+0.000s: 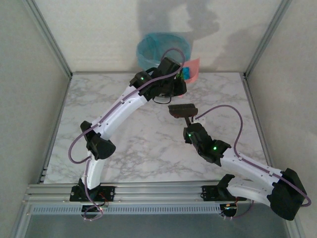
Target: Sweep away the paper scraps from the table
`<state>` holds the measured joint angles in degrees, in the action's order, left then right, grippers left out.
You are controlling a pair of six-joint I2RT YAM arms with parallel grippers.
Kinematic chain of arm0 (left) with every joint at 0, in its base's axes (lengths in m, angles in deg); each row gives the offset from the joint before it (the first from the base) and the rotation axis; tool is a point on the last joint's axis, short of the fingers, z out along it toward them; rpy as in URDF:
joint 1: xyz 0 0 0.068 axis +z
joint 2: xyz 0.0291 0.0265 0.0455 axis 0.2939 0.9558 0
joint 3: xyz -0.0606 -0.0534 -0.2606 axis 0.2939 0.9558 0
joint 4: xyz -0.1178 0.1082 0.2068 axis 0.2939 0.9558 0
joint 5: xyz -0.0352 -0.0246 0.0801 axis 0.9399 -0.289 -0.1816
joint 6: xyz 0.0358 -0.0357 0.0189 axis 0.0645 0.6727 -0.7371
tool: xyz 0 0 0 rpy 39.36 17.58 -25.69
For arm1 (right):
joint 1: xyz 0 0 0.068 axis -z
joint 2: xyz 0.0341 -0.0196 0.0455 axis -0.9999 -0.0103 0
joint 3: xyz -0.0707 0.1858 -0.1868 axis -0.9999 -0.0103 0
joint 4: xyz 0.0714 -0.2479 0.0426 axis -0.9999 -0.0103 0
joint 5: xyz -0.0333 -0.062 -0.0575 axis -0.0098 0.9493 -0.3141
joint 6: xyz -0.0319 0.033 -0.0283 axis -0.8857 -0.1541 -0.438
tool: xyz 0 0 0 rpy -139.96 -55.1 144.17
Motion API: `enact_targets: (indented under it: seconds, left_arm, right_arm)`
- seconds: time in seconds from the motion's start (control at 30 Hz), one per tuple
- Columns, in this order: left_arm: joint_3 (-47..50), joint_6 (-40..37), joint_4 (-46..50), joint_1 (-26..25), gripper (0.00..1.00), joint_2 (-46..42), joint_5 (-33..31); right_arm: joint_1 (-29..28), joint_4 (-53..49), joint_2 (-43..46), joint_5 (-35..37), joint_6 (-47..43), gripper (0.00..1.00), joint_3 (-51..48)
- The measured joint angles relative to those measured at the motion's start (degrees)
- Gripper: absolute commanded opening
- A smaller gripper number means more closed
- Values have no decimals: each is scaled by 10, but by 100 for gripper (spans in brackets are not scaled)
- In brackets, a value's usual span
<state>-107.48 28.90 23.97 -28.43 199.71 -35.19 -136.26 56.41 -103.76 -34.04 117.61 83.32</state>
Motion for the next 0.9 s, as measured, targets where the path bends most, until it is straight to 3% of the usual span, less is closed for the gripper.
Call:
enact_targets:
  seconds: [0.57,0.9]
  left_arm:
    - [21,-3,11,-66,0,1,-60]
    - [21,-5,13,-82,0,1,-76]
  right_arm:
    - [0,1,2,0,2,0,-2]
    - [0,21,82,5,20,0,-59]
